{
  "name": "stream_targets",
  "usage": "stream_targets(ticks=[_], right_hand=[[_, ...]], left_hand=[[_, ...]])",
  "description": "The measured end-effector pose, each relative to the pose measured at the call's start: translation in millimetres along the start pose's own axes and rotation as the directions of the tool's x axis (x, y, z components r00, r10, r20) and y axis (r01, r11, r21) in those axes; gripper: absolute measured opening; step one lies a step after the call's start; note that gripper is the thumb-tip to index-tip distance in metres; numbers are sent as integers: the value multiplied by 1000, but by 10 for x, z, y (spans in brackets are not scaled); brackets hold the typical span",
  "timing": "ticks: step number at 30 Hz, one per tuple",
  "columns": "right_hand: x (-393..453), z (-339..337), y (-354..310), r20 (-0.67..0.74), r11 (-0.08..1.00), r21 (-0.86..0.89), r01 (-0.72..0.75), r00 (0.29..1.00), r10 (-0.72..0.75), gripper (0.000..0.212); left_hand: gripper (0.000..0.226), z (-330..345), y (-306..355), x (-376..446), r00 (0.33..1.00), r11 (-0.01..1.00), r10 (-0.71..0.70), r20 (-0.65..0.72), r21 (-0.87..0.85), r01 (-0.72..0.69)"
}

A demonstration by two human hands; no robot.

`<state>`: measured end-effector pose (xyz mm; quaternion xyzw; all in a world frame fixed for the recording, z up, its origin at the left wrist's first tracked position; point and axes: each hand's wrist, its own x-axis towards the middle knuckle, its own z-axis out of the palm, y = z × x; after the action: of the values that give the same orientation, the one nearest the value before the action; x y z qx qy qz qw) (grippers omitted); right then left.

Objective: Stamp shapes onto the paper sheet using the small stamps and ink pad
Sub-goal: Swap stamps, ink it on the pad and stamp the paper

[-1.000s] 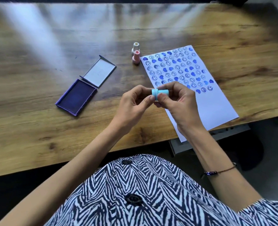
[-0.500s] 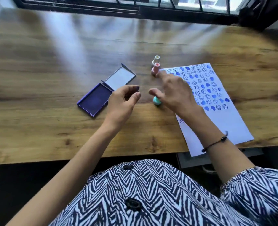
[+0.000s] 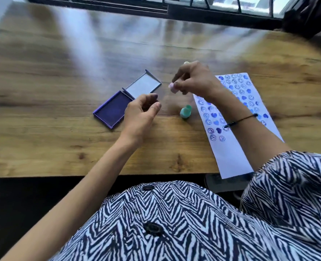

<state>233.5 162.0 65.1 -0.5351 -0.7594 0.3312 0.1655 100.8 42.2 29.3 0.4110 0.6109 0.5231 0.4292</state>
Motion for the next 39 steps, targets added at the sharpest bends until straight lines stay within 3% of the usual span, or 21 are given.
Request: stream_targets(ticks=[2, 4, 7, 14, 22, 25, 30, 32, 34, 39], right_hand=[[-164, -68, -105, 102, 962, 272, 0, 994, -29, 12], [-288, -115, -175, 133, 942, 336, 3, 990, -51, 17], [-393, -145, -211, 117, 927, 375, 11, 991, -59, 17], [-584, -108, -165, 104, 928, 374, 4, 994, -46, 8], [-627, 17, -215, 62, 923, 341, 181, 975, -214, 3], [-523, 137, -270, 11, 937, 223, 270, 960, -279, 6], [-231, 380, -465, 20, 931, -52, 362, 932, -361, 8], [-133, 536, -580, 34, 910, -117, 398, 917, -397, 14], [61, 942, -933, 136, 855, -61, 515, 853, -504, 17], [201, 1190, -853, 81, 802, -233, 549, 833, -547, 13]], left_hand=[[26, 10, 22, 8, 999, 997, -28, 27, -66, 30], [23, 51, 60, 0, 997, 991, -29, 72, -127, 38], [9, 120, 101, -30, 994, 989, 19, 108, -150, -3], [7, 197, 155, -109, 983, 961, 71, 168, -276, -22], [4, 53, 140, -156, 987, 913, -36, 155, -397, 96], [12, -118, 93, -187, 989, 872, -119, 92, -467, 148], [10, -531, -122, -309, 973, 946, -79, -216, -325, 4], [11, -628, -189, -355, 945, 965, -54, -323, -261, -34], [9, -949, -293, -443, 838, 977, -49, -544, -199, -73], [10, -831, -383, -423, 849, 990, -39, -527, -136, -39]])
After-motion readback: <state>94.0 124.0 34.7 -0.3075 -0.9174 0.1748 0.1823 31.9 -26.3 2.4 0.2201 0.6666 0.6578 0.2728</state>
